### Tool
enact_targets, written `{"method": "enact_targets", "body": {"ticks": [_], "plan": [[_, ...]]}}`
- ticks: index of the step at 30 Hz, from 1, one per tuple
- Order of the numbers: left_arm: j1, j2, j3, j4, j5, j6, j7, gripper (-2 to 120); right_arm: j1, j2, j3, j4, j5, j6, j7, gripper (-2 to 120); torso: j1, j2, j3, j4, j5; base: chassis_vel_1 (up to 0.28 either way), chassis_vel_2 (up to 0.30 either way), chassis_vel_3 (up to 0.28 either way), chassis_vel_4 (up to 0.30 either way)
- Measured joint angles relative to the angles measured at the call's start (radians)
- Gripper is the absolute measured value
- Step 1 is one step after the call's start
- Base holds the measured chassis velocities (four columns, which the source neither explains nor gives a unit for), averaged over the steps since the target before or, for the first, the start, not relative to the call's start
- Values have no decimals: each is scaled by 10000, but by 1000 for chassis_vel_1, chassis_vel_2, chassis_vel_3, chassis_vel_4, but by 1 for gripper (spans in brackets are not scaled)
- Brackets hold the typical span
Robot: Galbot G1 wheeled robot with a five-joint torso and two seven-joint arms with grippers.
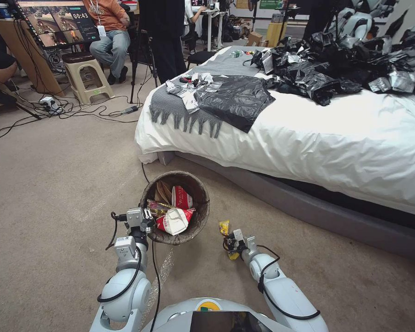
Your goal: Pick up the trash bin, then pick up the garbage from the floor and place it into the trash bin.
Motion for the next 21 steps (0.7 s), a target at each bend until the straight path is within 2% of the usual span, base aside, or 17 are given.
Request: {"method": "enact_targets", "body": {"ticks": [13,16,18,21], "plan": [[0,0,-2,6,4,0,3,2,-24,-1,47,32,-39,174,78,0,0,0,1,-2,1,0,0,0,0],[0,4,-1,29,3,0,4,2,-154,-37,90,433,-3,304,257,0,0,0,3,-3,1,0,0,0,0],[3,5,7,87,2,0,5,2,-427,-93,168,1305,222,531,547,0,0,0,2,-2,1,0,0,0,0],[9,0,29,113,2,0,5,2,-610,-129,225,1825,298,762,682,0,-1,0,2,-2,0,0,0,0,0]]}}
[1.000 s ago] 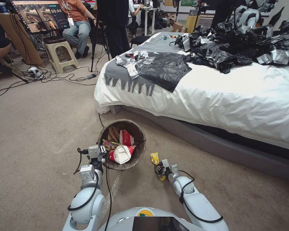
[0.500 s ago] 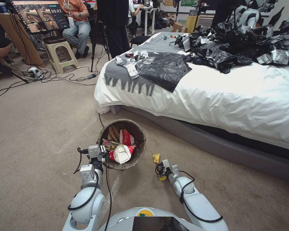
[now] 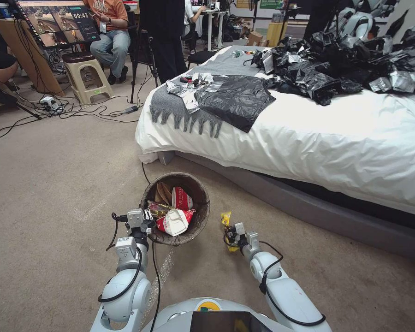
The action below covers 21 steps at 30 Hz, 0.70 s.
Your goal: Pick up the trash bin, then pick up the garbage from the floor and place it into the trash bin.
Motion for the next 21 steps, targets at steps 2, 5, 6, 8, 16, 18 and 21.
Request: {"method": "enact_targets", "body": {"ticks": [2,5,6,8,16,18,21], "plan": [[1,-6,22,10,0,-2,3,2,-152,-27,49,412,31,264,82,0,0,0,0,0,-2,0,0,0,0],[2,-6,30,18,1,-3,2,2,-303,-41,78,775,51,620,143,0,0,0,0,-2,-1,0,0,0,0],[2,-6,30,18,1,-3,2,2,-303,-41,78,775,51,620,143,0,0,0,0,-2,-1,0,0,0,0],[3,-5,31,22,1,-3,2,2,-337,-44,81,859,57,739,147,0,0,0,0,-2,-2,0,0,0,0],[18,19,28,41,-2,-3,0,2,-596,-66,94,1813,155,1856,72,0,0,0,0,1,-1,0,0,0,0],[24,30,27,46,-12,0,-3,2,-710,-105,78,2417,304,2103,47,0,0,0,-2,1,-1,0,0,0,0],[25,34,53,59,-34,24,-7,2,-846,-163,11,3346,437,2495,-173,0,0,0,-2,-1,-2,0,0,0,0]]}}
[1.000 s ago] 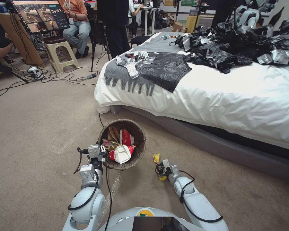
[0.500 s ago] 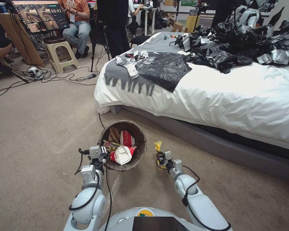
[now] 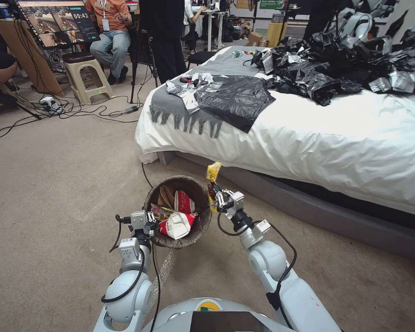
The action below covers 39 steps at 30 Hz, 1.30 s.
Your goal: Pick up the trash bin, then pick up the garbage from the floor and place it into the trash bin.
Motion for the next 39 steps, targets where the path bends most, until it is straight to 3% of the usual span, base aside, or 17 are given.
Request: {"method": "enact_targets", "body": {"ticks": [3,8,10,16,39], "plan": [[-11,-14,91,60,16,78,-2,2,-161,-99,-282,1524,-79,643,-735,0,0,0,0,1,-1,0,0,0,0],[0,-15,119,67,50,109,-2,2,-266,-230,-963,2632,-421,1005,-1485,0,0,0,0,0,-1,0,0,0,0],[15,-31,156,67,95,114,0,2,-198,-317,-1792,3137,-525,1152,-2144,0,0,0,0,1,-1,0,0,0,0],[51,-100,201,59,155,115,3,2,237,-231,-2825,2383,-883,1183,-2365,0,0,0,0,2,-1,0,0,0,0],[142,-95,239,-137,154,145,2,2,829,-50,-2656,796,-723,1516,-2238,0,0,0,0,1,0,0,0,0,0]]}}
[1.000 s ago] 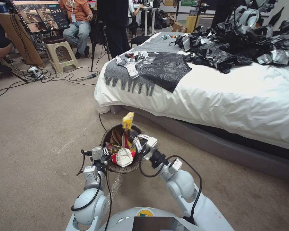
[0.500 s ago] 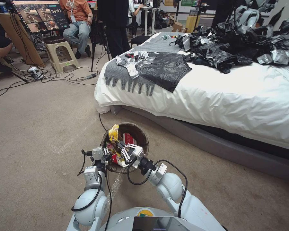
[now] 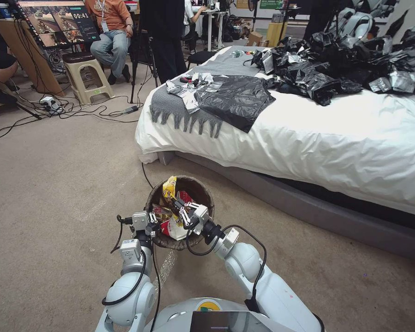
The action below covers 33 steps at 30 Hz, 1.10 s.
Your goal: Pick up the trash bin, then pick up the garbage from the floor and place it into the trash bin.
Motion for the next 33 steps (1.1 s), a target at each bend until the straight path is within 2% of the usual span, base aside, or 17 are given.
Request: {"method": "enact_targets", "body": {"ticks": [2,4,7,8,11,12,14,15,17,18,20,21,24,25,27,33], "plan": [[0,-3,0,-1,-1,6,-1,2,0,-4,10,-57,-4,-5,29,-1,0,0,0,0,0,0,0,0,0],[-1,-6,3,-1,-2,10,-5,2,-14,-5,33,-98,-13,-15,35,3,0,0,0,0,0,0,0,0,0],[-11,-4,3,-5,-10,30,-12,2,-77,-5,59,-137,-31,-23,38,16,0,0,0,-1,0,0,0,0,0],[-11,-4,3,-5,-10,30,-12,2,-77,-5,59,-137,-31,-23,38,16,0,0,0,-1,0,0,0,0,0],[-19,0,1,-23,-21,58,-15,2,-126,-10,109,-116,-39,-32,16,31,0,0,0,-1,0,0,0,0,0],[-19,0,1,-23,-21,58,-15,2,-126,-10,109,-116,-39,-32,16,31,0,0,0,-1,0,0,0,0,0],[-27,0,0,-23,-25,66,-19,2,-191,-16,131,-91,-46,-32,0,43,0,0,0,0,0,0,0,0,0],[-27,0,0,-23,-25,66,-19,2,-191,-16,131,-91,-46,-32,0,43,0,0,0,0,0,0,0,0,0],[-39,2,0,-23,-30,73,-22,2,-278,-30,151,-58,-71,-32,-30,53,0,0,0,0,0,0,0,0,0],[-39,2,0,-23,-30,73,-22,2,-278,-30,151,-58,-71,-32,-30,53,0,0,0,0,0,0,0,0,0],[-47,8,-3,-27,-35,86,-26,2,-339,-43,164,-21,-79,-32,-41,65,0,0,0,-1,0,0,0,0,0],[-47,8,-3,-27,-35,86,-26,2,-339,-43,164,-21,-79,-32,-41,65,0,0,0,-1,0,0,0,0,0],[-49,24,-3,-43,-39,106,-28,2,-357,-90,177,59,-68,-35,-42,81,0,0,0,0,0,0,0,0,0],[-49,24,-3,-43,-39,106,-28,2,-357,-90,177,59,-68,-35,-42,81,0,0,0,0,0,0,0,0,0],[-54,35,-7,-50,-40,118,-28,2,-364,-128,191,106,-56,-40,-42,91,0,0,0,0,0,0,0,0,0],[-78,52,-12,-62,-42,142,-29,2,-489,-155,217,223,-52,-42,-49,100,0,0,0,-1,0,0,0,0,0]]}}
